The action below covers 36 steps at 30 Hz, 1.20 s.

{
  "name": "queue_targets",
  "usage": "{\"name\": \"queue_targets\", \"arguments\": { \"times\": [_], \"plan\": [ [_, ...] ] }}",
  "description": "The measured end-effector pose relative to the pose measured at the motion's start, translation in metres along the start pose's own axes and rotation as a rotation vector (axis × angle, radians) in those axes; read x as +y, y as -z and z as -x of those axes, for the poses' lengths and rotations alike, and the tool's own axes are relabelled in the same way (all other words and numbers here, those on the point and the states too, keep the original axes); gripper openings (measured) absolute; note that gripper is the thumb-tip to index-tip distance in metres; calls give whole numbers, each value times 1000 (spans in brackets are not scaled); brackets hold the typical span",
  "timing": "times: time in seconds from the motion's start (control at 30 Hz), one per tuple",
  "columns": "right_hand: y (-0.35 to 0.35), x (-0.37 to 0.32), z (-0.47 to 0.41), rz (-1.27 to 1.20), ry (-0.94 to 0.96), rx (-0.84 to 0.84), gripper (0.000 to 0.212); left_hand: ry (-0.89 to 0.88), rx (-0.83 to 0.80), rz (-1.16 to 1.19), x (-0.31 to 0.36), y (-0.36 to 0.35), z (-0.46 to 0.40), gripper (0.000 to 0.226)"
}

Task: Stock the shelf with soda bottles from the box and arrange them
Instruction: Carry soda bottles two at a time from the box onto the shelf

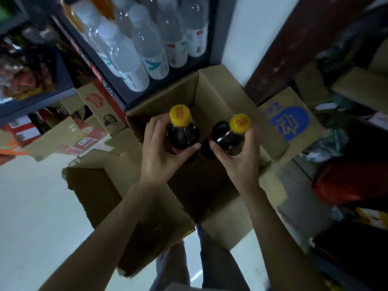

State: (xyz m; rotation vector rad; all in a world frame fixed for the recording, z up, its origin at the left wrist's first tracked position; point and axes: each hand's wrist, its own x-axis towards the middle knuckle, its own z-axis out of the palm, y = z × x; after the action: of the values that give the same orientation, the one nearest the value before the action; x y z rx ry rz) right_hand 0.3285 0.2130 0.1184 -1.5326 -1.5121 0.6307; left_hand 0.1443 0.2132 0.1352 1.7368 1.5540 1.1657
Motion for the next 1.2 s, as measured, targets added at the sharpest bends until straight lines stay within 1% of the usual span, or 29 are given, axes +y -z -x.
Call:
{"name": "queue_targets", "arguments": {
  "times": [0.1,0.13,0.23,0.3,0.47,0.53,0.6,0.7,0.77,0.87,0.97,1.07,1.2],
  "plan": [
    [30,-28,48,-2,-150,101,55,37,-64,129,34,12,25,71],
    [38,-33,66,27,-165,131,56,52,-100,166,42,15,34,72],
    [63,-43,125,133,-169,187,52,45,-231,215,62,17,63,67],
    [84,-45,165,132,-263,253,55,52,-328,260,75,15,83,64],
    [127,-56,265,47,-518,568,78,14,-594,330,101,-1,124,64],
    [136,-65,303,64,-605,705,78,-10,-685,351,117,-12,141,60],
    [144,-75,337,46,-636,829,78,-50,-754,368,134,-24,161,58],
    [157,-88,379,32,-702,997,70,-120,-867,396,160,-44,193,57],
    [167,-94,407,56,-731,1080,66,-208,-946,397,178,-56,215,57],
    [183,-102,448,93,-748,1150,61,-271,-1048,414,205,-72,251,57],
    [201,-109,495,144,-732,1215,63,-333,-1131,437,237,-83,296,60],
    [224,-117,544,184,-722,1280,66,-385,-1176,511,280,-89,350,61],
    [273,-132,619,236,-684,1305,71,-428,-1203,639,343,-93,430,58]
  ]
}}
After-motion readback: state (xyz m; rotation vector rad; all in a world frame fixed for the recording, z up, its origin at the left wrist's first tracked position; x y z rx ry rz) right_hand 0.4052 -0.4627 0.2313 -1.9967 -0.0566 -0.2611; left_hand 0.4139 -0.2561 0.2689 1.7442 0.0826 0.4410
